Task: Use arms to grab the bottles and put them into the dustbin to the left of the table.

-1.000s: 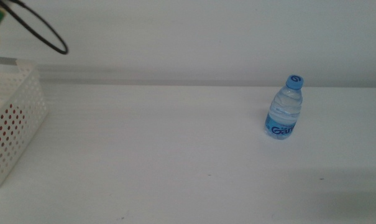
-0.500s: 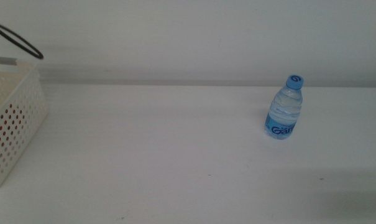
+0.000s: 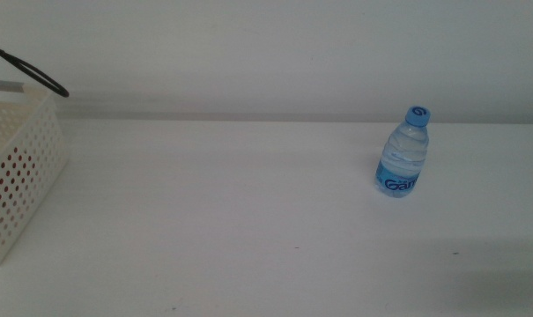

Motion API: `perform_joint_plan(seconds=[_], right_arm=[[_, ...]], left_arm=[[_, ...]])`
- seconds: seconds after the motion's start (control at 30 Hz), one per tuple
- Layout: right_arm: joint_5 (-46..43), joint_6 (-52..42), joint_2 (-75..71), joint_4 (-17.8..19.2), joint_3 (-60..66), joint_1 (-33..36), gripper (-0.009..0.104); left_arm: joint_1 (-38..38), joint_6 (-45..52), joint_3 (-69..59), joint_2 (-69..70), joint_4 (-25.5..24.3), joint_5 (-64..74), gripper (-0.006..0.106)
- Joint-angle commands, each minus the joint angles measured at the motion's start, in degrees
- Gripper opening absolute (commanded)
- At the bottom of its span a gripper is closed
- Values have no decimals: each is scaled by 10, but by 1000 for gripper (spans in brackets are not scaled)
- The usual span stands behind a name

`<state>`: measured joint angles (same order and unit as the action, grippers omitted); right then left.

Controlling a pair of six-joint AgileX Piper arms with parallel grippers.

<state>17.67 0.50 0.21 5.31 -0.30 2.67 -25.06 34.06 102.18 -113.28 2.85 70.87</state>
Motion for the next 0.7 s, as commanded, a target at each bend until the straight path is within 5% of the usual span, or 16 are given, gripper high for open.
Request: perform_joint_plan(seconds=[0.0,0.67], right_arm=[[-5,-5,-23,6,25,-3,90],[-5,-5,-23,6,25,-3,90]], left_arm=[[-1,-9,3,8,11,42,-2],[0,18,-30,8,16,42,1]])
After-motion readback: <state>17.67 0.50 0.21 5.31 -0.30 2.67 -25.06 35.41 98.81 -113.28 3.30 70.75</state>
